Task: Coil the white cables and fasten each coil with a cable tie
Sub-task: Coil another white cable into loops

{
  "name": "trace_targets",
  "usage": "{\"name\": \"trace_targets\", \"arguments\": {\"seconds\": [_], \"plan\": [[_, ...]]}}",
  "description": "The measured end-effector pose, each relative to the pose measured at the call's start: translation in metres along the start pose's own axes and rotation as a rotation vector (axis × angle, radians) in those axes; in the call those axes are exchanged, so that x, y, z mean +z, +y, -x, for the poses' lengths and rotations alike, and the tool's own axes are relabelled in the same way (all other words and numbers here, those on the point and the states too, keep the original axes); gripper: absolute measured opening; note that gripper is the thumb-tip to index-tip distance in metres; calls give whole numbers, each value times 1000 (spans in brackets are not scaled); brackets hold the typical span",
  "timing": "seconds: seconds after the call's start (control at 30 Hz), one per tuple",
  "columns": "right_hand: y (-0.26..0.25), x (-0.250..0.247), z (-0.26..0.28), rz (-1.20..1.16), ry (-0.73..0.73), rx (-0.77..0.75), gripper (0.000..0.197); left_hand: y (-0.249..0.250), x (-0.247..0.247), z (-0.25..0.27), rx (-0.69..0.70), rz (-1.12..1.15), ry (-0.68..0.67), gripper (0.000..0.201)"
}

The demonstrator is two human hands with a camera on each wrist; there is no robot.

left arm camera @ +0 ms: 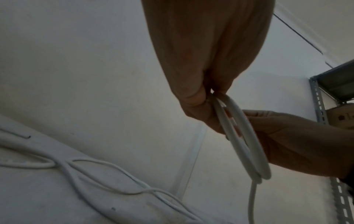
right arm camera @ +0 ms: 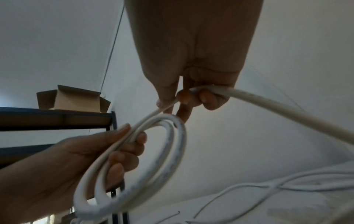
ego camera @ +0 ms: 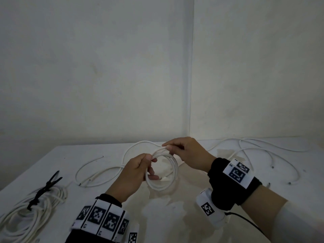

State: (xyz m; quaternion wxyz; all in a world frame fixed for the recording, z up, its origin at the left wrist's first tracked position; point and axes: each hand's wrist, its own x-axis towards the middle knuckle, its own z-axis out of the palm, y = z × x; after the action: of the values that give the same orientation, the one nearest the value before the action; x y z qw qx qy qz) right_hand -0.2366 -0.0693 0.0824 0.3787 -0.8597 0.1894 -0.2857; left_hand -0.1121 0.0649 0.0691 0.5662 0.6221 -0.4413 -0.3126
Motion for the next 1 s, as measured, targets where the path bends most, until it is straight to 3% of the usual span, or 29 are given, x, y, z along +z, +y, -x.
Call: {"name": "trace_targets", "arguments": {"seconds": [0.17, 0.3, 0.47, 0.67, 0.77, 0.83, 1.0], "plan": [[11, -5, 7, -1, 72, 30, 20, 3, 1, -1, 39, 80, 40, 33], [15, -5, 10, 20, 126, -5, 14, 6, 3, -5, 93, 145, 154, 33], [23, -5, 16, 146, 161, -34, 21, 10, -3, -12, 150, 324, 290, 31], [31, -4, 10, 310, 174, -69, 29, 9, -18, -23, 211, 298, 470, 29], [31, 0, 11, 544, 120, -40, 38, 9, -25, -26, 228, 366, 552, 29], [32, 4, 17, 782, 144, -161, 43, 9, -29, -27, 225, 374, 590, 28], [22, 31, 40, 1113, -93, -129, 37, 9, -18, -30, 214, 332, 609, 27]]}}
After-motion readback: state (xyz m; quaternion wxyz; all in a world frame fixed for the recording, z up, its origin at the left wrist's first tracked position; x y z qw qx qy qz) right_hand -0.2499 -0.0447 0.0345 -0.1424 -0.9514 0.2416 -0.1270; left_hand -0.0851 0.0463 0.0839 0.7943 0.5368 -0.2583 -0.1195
